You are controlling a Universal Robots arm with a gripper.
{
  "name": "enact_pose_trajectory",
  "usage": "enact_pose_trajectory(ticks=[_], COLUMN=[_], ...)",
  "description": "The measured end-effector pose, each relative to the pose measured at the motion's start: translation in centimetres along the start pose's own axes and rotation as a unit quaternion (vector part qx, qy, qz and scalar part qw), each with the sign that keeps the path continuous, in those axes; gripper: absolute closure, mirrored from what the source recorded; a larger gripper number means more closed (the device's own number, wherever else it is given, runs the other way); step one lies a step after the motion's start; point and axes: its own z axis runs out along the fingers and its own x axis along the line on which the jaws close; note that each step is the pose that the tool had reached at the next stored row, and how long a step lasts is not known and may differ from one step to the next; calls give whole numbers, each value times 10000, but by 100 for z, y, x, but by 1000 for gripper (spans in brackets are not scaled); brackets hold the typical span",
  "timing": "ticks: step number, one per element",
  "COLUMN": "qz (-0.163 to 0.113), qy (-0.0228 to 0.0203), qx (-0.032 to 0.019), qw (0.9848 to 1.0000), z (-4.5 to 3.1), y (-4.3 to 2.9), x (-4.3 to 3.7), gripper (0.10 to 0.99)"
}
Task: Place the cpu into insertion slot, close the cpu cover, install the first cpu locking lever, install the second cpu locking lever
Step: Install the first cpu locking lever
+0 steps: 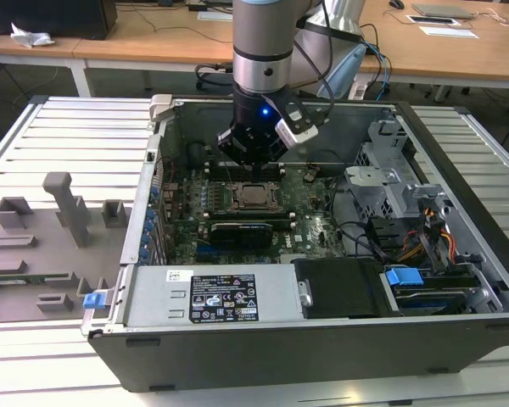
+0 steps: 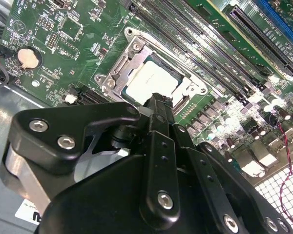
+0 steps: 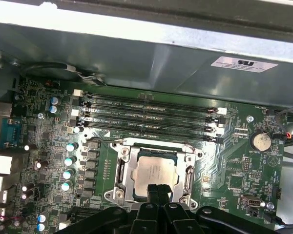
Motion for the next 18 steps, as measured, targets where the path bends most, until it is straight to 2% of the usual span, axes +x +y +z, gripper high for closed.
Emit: enact_pose_trajectory(ticks=[5,8,13,16,18], qz=[0,1,0,0,0], qy=[1,1,1,1,1], qx=[2,3,8,8,8], qw=[10000,10000,10000,10000,10000], z=[-15,-96,-101,-103,-104], y=[1,2,3,7,15], x=[0,-6,-5,27,83], gripper=[980,980,980,980,980])
